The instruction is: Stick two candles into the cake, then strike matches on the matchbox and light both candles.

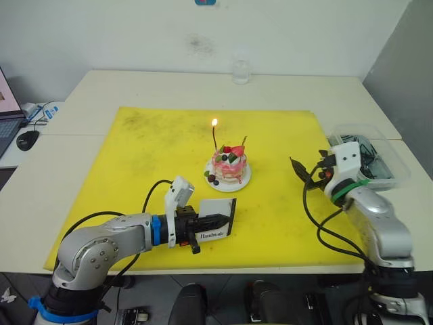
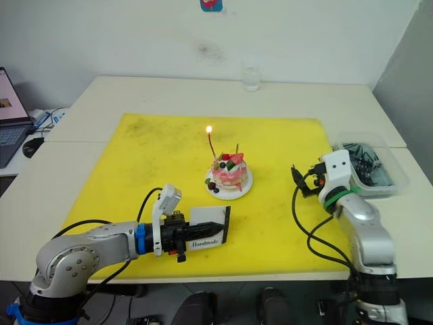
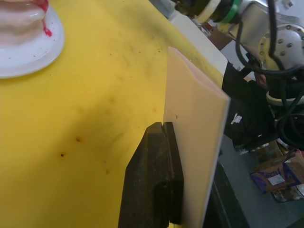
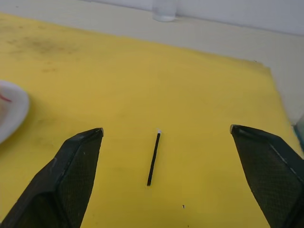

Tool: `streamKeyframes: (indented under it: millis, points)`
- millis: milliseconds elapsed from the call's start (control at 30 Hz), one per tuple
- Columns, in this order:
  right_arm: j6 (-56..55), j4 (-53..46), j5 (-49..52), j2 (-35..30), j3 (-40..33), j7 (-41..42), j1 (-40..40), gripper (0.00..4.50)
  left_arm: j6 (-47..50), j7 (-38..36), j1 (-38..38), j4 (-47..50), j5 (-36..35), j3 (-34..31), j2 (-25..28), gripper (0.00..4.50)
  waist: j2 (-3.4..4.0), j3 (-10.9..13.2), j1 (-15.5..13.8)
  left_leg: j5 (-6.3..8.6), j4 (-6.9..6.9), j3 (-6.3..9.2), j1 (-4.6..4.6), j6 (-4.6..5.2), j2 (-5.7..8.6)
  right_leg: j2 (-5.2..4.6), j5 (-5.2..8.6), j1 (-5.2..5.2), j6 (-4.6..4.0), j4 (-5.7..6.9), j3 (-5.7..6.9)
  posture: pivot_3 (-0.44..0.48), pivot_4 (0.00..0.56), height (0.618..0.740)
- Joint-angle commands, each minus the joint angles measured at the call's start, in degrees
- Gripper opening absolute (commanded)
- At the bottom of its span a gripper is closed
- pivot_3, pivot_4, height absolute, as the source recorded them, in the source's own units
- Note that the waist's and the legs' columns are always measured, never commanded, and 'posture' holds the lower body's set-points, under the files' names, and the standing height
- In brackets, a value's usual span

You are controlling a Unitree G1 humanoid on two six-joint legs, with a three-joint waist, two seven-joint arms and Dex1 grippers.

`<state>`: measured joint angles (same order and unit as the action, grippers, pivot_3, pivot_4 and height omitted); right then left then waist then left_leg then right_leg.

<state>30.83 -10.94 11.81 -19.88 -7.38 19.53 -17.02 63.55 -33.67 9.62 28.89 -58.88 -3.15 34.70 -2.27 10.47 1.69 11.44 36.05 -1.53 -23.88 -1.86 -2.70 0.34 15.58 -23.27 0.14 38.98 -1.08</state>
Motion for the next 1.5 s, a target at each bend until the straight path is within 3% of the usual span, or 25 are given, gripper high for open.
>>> streamKeyframes:
  millis: [33, 400, 500, 767, 833, 1000, 1267, 1367, 1500]
  points:
    - [-6.16, 6.09, -2.43, 1.22, 0.69, -2.18, -3.05, 4.48, -0.06, 0.57, -0.1, 2.56, -1.87, -1.3, 0.46, 0.0, 0.0, 0.0, 0.0, 0.0, 0.0, -0.01, 0.0, 0.0, -0.01, 0.0, 0.0, 0.0, 0.0, 0.0, 0.01, 0.0, 0.15, 0.74]
    - [-8.81, 15.03, -5.0, 4.28, 1.85, -6.12, -6.07, 4.48, 0.09, 1.47, 0.96, 1.65, -2.88, -1.16, 1.11, 0.0, 0.0, 0.0, 0.01, 0.0, 0.0, 0.0, 0.01, 0.0, -0.01, 0.01, 0.0, 0.0, -0.01, 0.02, 0.0, 0.0, 0.15, 0.74]
    - [-5.58, 15.04, -6.2, 4.29, 2.65, -7.58, -6.7, 3.55, 0.06, 1.45, 1.31, 1.43, -2.84, -0.97, 1.2, 0.0, 0.01, 0.0, 0.0, 0.0, 0.0, 0.01, 0.01, 0.0, -0.01, 0.01, 0.0, 0.0, -0.01, 0.03, 0.01, 0.0, 0.15, 0.74]
    - [0.67, 12.28, -5.73, 5.39, 2.94, -8.46, -7.54, 0.55, -0.2, 1.3, 1.57, 1.07, -2.36, -0.65, 1.13, 0.0, 0.01, -0.01, 0.0, 0.0, 0.0, 0.02, 0.01, 0.0, -0.01, 0.0, 0.0, 0.01, -0.01, 0.03, 0.01, 0.0, 0.15, 0.74]
    - [1.64, 11.26, -5.29, 5.67, 2.91, -8.1, -7.57, 0.05, -0.3, 1.34, 1.38, 1.23, -2.36, -0.6, 1.04, 0.0, 0.01, -0.01, 0.0, 0.0, 0.0, 0.02, 0.01, 0.0, -0.01, 0.0, 0.0, 0.01, -0.01, 0.03, 0.01, 0.0, 0.15, 0.74]
    - [4.91, 5.89, -3.94, 5.73, 2.51, -7.23, -7.47, 0.05, -0.57, 1.43, 1.09, 1.48, -2.37, -0.59, 0.77, 0.0, 0.02, -0.01, 0.0, 0.0, -0.01, 0.02, 0.01, 0.0, -0.02, 0.0, 0.0, 0.0, -0.01, 0.03, 0.01, 0.0, 0.15, 0.74]
    - [18.88, -11.72, 1.82, 2.31, 0.43, -5.1, -7.53, 0.05, -0.38, 1.12, 1.52, 1.25, -2.66, -0.23, 0.74, 0.0, 0.02, 0.0, -0.02, 0.0, -0.02, 0.04, -0.01, 0.0, -0.03, 0.0, 0.0, -0.02, -0.01, 0.02, 0.03, 0.0, 0.15, 0.74]
    - [26.4, -20.32, 6.18, -1.78, -0.88, -1.75, -4.56, 0.05, 0.16, 1.08, 2.4, 0.62, -3.37, -0.34, 0.7, 0.0, 0.02, 0.0, -0.13, 0.0, -0.02, 0.04, -0.02, 0.0, -0.03, -0.05, 0.0, -0.02, -0.01, 0.01, 0.03, 0.0, 0.15, 0.74]
    - [31.66, -33.26, 11.44, -12.46, 0.6, 5.86, 6.91, 0.05, 3.13, 0.32, 2.9, -0.45, -7.15, -1.05, 1.76, 0.0, -0.01, -0.02, -0.84, 0.02, -0.06, 0.04, -0.08, -0.01, 0.0, -0.29, 0.16, 0.02, -0.01, -0.06, 0.2, 0.0, 0.15, 0.74]
